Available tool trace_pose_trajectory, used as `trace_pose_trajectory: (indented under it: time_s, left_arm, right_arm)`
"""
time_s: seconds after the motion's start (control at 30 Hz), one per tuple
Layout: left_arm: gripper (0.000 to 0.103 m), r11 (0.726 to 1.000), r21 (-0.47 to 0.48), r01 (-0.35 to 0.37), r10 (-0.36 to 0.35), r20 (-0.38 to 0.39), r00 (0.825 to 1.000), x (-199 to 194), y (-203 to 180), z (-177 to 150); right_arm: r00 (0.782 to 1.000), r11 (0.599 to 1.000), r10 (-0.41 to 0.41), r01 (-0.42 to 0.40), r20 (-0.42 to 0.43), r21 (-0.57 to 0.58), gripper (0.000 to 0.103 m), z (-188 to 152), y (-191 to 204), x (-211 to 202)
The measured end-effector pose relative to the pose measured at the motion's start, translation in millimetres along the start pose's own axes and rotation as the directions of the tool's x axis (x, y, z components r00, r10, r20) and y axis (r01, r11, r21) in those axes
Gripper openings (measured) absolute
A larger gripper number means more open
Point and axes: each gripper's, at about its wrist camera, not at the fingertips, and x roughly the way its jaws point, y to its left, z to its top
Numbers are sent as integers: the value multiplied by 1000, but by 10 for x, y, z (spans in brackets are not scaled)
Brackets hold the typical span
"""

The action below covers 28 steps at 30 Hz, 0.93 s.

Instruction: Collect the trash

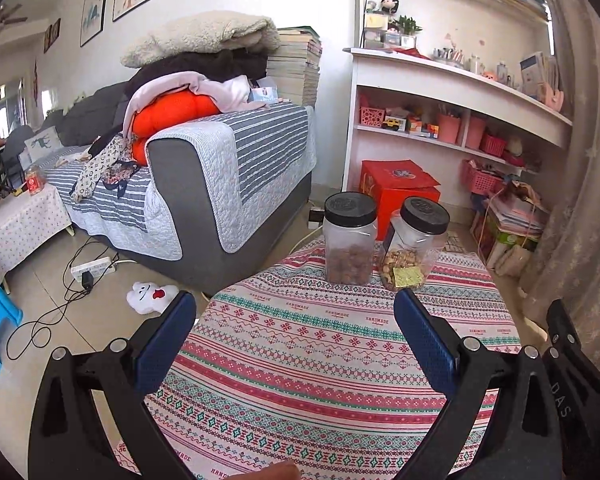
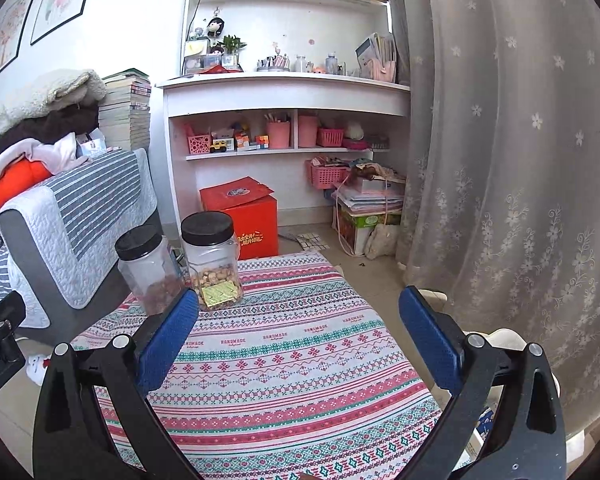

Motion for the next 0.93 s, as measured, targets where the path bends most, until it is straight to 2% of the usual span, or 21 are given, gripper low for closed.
trace_pose_trajectory:
  time_s: [0.23, 0.43, 0.57, 0.73, 0.83, 0.93]
  left_arm:
    - [96, 1000, 5, 7, -7, -38, 999, 82, -52, -28]
    - [96, 1000, 12, 14, -13, -37, 999, 95, -132, -38]
    - [87, 999, 12, 32, -32, -36, 999, 102, -183, -50]
    - [87, 998, 23, 52, -51, -29, 998, 74, -262, -50]
    - [93, 998, 34, 49, -49, -7, 999, 21, -306, -41]
    - [93, 998, 45, 46, -47, 13, 999, -16, -335, -40]
  right_arm:
    - [1000, 1000, 3, -3, -8, 17, 96, 8, -60, 13]
    - [1000, 1000, 2, -2, -9, 18, 96, 20, -127, 17]
    - [1000, 1000, -3, 3, -11, 29, 96, 36, -186, 24]
    - [1000, 999, -9, 9, -7, 36, 96, 44, -228, 20]
    - [1000, 999, -7, 7, -7, 38, 96, 44, -237, 18]
    - [1000, 999, -7, 7, -6, 40, 96, 49, -254, 18]
